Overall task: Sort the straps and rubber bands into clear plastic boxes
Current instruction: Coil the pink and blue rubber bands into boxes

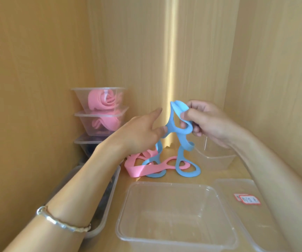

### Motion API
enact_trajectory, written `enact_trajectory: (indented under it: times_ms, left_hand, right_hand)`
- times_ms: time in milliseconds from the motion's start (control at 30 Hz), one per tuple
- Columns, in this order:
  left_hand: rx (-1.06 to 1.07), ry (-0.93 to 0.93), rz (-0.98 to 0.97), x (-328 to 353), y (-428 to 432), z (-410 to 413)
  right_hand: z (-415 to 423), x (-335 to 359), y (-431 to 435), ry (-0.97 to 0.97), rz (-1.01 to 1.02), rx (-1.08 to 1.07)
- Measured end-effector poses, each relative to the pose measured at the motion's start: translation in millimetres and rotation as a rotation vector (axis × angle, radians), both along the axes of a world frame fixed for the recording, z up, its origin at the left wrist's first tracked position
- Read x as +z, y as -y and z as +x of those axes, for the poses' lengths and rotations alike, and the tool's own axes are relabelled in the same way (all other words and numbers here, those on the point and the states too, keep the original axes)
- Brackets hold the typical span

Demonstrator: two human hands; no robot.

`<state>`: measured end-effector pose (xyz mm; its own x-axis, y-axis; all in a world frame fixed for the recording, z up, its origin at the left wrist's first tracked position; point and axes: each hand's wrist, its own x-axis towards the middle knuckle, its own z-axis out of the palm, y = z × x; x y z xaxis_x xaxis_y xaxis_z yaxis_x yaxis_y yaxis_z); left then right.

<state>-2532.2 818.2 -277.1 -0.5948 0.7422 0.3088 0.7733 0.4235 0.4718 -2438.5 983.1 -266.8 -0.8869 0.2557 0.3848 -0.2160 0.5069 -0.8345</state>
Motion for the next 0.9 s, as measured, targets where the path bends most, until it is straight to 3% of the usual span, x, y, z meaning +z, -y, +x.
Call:
enact_trajectory:
  times_ms: [133,267,467,900]
  left_hand:
    - [-0.124,0.105,0.215,-2,-6,-1]
    - [-0.184,0.141,0.376,-1,-8,0]
    - [-0.240,0.132,0.394,-1,-6,5]
    - [-0.233,0.145,0.430,-4,-10,10]
  right_hand:
    - [-5,11,22,-0.114,-0.208,0.082]
    - [-5,19,29,-0.162,-0.269,0.162]
    - [10,22,17,-0.103,-0.060,0.161]
    - [16,21,24,-0.004,0.103,0.091]
